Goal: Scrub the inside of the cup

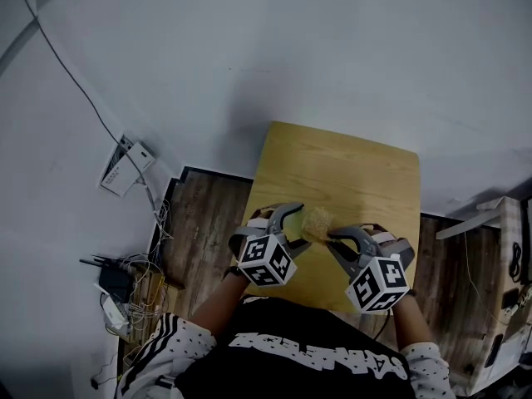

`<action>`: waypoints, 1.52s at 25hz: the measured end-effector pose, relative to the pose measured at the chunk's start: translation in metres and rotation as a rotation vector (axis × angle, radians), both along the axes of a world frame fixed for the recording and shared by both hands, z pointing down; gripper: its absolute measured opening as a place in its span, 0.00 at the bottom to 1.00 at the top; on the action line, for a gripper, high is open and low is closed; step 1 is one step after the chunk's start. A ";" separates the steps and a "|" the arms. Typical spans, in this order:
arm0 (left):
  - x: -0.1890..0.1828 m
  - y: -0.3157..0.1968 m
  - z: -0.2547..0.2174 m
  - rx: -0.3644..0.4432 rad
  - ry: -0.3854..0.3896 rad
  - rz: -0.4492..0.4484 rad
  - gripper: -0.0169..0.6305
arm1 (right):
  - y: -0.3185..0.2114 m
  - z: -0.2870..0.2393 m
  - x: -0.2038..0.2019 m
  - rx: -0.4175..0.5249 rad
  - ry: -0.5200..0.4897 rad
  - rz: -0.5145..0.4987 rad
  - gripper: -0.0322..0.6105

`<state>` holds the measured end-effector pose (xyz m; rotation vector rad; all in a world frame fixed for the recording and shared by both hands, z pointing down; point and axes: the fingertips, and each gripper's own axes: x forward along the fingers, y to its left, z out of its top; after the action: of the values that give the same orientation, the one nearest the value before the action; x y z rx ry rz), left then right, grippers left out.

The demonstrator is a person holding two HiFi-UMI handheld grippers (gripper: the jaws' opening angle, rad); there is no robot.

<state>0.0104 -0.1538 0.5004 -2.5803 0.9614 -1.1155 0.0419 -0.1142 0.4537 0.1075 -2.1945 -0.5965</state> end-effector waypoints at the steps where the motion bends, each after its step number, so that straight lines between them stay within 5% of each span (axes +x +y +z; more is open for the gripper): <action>1: 0.001 0.001 -0.002 0.007 -0.003 0.006 0.58 | 0.001 0.000 0.000 0.008 0.028 -0.026 0.12; 11: 0.020 -0.002 -0.024 0.109 -0.085 0.086 0.58 | 0.001 -0.003 0.009 0.066 0.211 -0.149 0.12; 19: 0.044 0.003 -0.035 0.132 -0.046 0.152 0.58 | -0.006 0.003 0.002 0.058 0.225 -0.146 0.12; 29: 0.047 -0.002 -0.038 0.191 -0.090 0.190 0.57 | -0.018 0.007 -0.006 -0.039 0.123 -0.057 0.12; 38: 0.040 -0.002 -0.043 0.238 -0.110 0.204 0.57 | -0.020 -0.007 -0.020 -0.368 -0.130 0.137 0.11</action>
<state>0.0501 -0.1554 0.4576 -2.3387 0.7379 -1.0097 0.0217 -0.1341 0.4469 0.1031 -2.3625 -0.1068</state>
